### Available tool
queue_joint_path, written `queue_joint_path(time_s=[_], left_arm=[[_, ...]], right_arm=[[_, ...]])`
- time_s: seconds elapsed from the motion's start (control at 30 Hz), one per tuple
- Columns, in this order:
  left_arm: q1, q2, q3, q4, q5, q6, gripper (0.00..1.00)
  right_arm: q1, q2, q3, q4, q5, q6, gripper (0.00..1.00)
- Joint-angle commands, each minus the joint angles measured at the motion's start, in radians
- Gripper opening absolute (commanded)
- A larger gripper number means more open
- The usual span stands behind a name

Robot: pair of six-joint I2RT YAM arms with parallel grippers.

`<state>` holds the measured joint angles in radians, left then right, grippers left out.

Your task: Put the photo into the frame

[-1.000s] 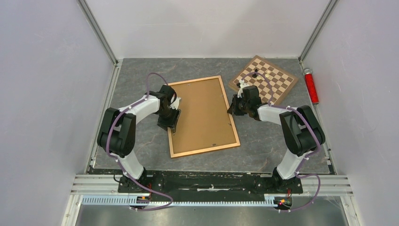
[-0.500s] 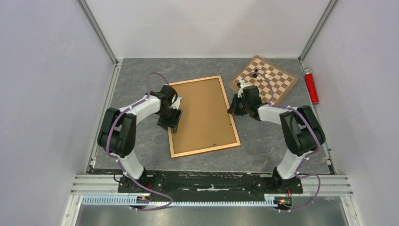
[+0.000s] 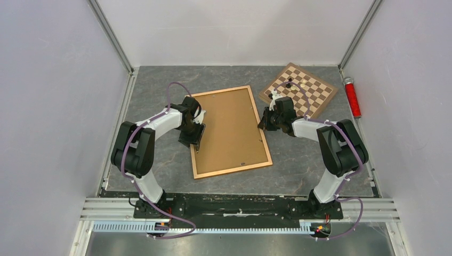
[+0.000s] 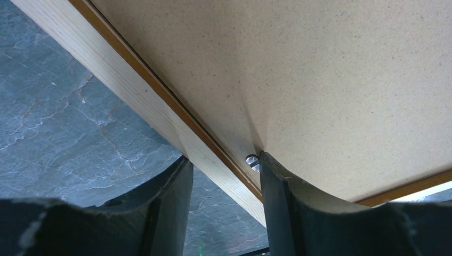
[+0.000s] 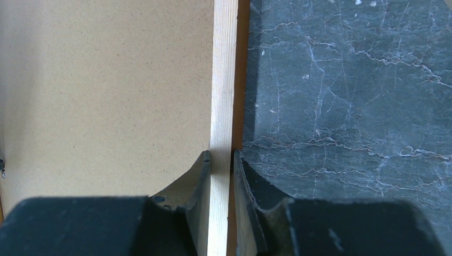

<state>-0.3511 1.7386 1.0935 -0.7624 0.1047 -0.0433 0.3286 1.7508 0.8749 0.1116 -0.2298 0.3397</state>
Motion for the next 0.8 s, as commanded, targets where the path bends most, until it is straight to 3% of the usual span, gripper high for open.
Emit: queue_joint_path(time_s=[0.0, 0.43, 0.77], left_arm=[[-0.005, -0.011, -0.013, 0.014, -0.019, 0.027, 0.53], [-0.027, -0.008, -0.009, -0.016, -0.03, 0.09, 0.49], [-0.073, -0.037, -0.011, -0.035, -0.031, 0.133, 0.52]], right_arm=[[-0.011, 0.01, 0.023, 0.021, 0.01, -0.009, 0.0], [-0.02, 0.01, 0.028, 0.017, 0.019, -0.017, 0.0], [-0.024, 0.025, 0.041, 0.008, 0.027, -0.025, 0.0]])
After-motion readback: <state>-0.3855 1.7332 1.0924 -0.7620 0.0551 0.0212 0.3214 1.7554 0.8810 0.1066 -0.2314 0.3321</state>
